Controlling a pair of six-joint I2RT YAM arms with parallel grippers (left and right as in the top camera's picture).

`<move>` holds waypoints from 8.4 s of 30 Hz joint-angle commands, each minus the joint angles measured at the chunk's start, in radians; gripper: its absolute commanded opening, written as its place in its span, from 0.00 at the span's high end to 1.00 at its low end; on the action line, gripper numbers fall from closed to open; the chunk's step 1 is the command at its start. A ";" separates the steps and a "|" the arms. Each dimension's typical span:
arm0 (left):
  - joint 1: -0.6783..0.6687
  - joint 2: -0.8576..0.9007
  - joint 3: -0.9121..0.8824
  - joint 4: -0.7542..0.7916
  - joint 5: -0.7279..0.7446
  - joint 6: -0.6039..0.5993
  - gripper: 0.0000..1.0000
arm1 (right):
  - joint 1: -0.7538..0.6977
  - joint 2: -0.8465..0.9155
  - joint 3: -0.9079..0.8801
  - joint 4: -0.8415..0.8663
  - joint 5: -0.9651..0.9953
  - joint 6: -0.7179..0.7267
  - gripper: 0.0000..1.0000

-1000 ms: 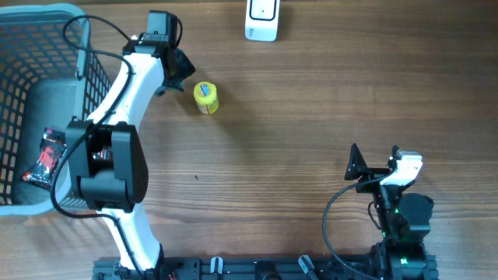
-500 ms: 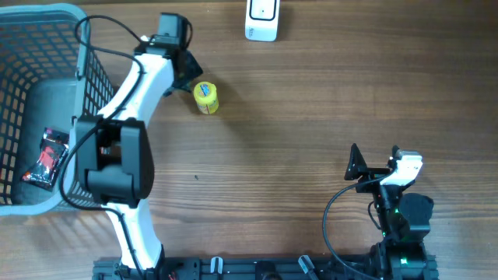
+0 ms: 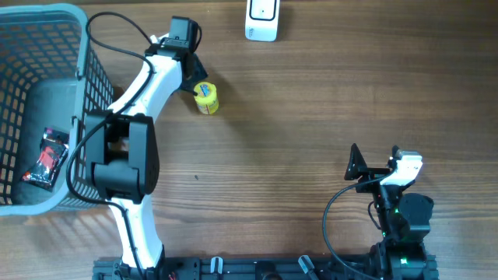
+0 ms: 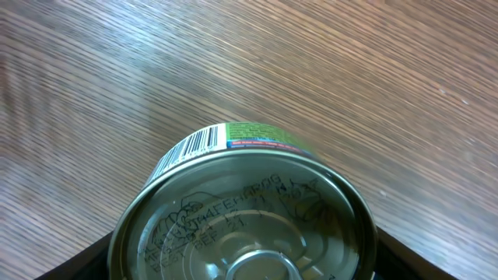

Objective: Scan the item barcode
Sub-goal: 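Lower the tin can beside the yellow can and release it, then move the left gripper back into the basket above the hex wrench pack, then lower the left gripper and grasp the black-orange hex wrench pack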

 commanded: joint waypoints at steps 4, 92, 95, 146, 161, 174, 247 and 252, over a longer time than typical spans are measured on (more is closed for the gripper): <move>0.012 0.093 0.005 0.018 -0.027 0.012 0.26 | -0.005 0.004 -0.001 0.004 -0.016 0.006 0.00; 0.731 -0.529 0.008 0.135 0.209 0.780 0.00 | -0.005 0.023 -0.001 0.003 -0.016 0.006 0.00; 0.732 -0.535 0.008 0.087 0.295 0.771 0.00 | -0.005 0.060 -0.001 0.004 -0.001 0.003 0.00; 0.846 -0.587 -0.328 -0.092 0.277 0.908 0.00 | -0.005 0.063 -0.001 0.023 -0.001 0.004 0.00; 0.954 -0.378 -0.328 -0.091 0.261 1.007 0.00 | -0.005 0.063 -0.001 0.025 -0.001 0.004 0.00; 0.960 -0.373 -0.328 -0.097 0.283 1.217 0.00 | -0.005 0.063 -0.001 0.025 -0.001 0.004 0.00; 1.003 -0.149 -0.330 -0.051 0.328 1.398 0.45 | -0.005 0.063 -0.001 0.023 0.008 0.003 0.00; 1.002 -0.149 -0.330 -0.067 0.328 1.375 0.52 | -0.005 0.063 -0.001 0.025 0.011 0.003 0.00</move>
